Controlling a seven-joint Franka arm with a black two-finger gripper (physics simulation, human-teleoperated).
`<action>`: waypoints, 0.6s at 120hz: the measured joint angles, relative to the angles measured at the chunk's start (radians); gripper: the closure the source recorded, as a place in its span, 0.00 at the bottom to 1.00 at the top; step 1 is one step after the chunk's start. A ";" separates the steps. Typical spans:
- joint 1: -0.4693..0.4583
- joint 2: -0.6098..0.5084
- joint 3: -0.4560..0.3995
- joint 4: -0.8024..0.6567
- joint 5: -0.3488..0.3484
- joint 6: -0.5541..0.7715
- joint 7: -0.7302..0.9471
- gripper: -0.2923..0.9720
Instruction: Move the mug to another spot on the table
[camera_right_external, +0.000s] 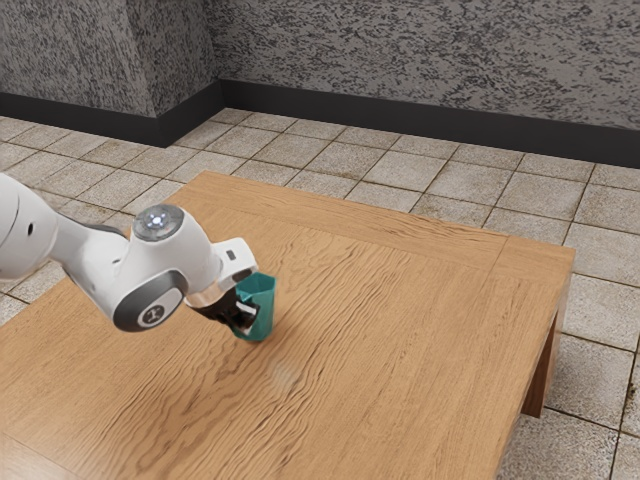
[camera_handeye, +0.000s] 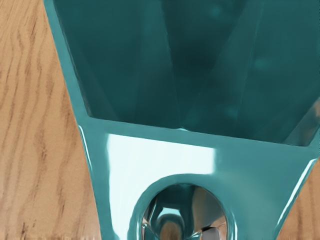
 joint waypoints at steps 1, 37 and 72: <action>0.001 -0.001 0.000 -0.001 0.000 -0.001 0.000 0.81; 0.042 -0.003 0.000 -0.012 0.001 -0.012 -0.003 0.82; 0.046 0.005 -0.003 -0.012 0.000 -0.019 -0.002 0.55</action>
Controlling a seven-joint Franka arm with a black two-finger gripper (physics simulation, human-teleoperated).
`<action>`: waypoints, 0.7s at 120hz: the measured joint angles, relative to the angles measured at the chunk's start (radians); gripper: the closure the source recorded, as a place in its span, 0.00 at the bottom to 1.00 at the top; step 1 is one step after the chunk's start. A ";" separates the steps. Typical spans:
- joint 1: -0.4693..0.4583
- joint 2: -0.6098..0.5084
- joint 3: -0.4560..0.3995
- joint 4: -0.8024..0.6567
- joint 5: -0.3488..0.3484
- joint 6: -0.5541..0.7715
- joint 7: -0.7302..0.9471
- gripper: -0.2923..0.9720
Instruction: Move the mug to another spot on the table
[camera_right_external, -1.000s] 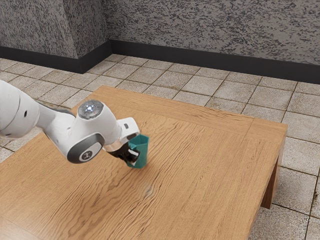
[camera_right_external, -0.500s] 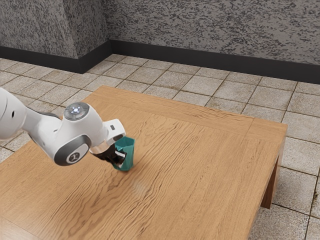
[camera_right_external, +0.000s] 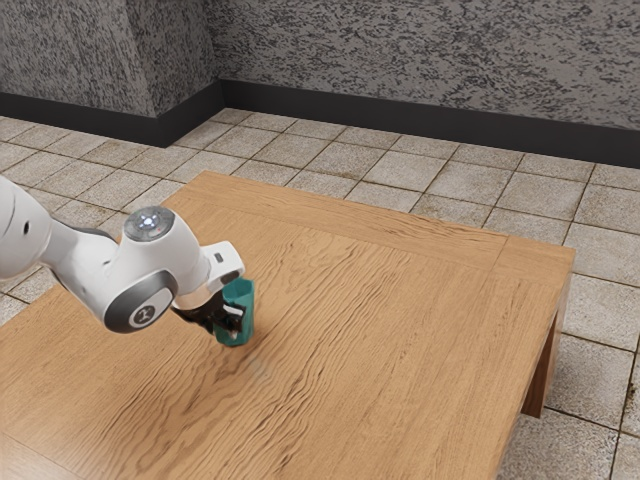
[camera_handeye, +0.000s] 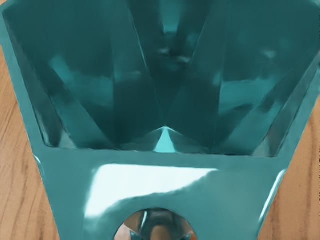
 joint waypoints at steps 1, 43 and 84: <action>0.000 -0.001 0.000 0.000 0.000 0.000 0.000 0.54; -0.004 -0.312 -0.002 0.213 -0.139 -0.457 0.030 0.30; 0.192 -0.053 -0.070 1.025 -0.352 -1.118 0.281 0.26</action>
